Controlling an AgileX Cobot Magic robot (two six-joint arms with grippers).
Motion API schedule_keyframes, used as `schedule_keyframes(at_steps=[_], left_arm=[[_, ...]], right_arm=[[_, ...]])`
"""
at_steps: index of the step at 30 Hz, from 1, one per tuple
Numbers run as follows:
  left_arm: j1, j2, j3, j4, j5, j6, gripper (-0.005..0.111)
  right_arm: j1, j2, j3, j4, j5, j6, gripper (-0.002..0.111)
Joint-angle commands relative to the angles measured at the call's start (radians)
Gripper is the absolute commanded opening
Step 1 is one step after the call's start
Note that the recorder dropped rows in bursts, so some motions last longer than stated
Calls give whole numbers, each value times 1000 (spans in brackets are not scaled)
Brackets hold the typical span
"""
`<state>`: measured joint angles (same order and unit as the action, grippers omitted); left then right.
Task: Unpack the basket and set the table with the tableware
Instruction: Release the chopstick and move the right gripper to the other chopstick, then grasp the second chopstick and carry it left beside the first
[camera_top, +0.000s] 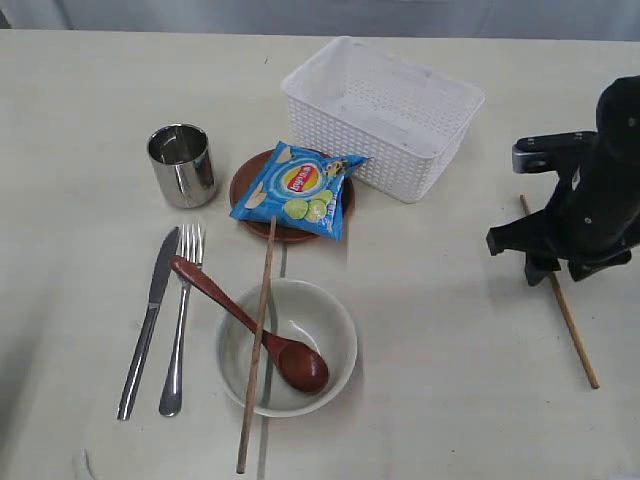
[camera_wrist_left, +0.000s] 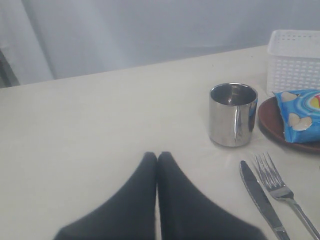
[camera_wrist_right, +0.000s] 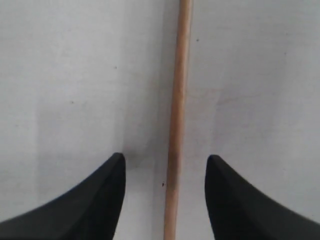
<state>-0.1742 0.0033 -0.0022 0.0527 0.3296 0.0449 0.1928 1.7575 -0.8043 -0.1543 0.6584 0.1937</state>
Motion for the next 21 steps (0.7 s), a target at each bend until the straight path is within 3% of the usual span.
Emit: schedule_keyframes(at_steps=[1, 4, 9, 18, 21], left_arm=[[2, -3, 2, -2, -8, 0, 0], [2, -3, 2, -2, -8, 0, 0], [2, -3, 2, -2, -8, 0, 0], [2, -3, 2, -2, -8, 0, 0], [2, -3, 2, -2, -8, 0, 0]], right_arm=[[-2, 59, 5, -16, -7, -7, 47], [-2, 87, 5, -20, -7, -15, 36], [-2, 98, 3, -20, 31, -15, -1], [-2, 41, -43, 22, 179, -19, 0], [-2, -58, -43, 175, 224, -111, 0]])
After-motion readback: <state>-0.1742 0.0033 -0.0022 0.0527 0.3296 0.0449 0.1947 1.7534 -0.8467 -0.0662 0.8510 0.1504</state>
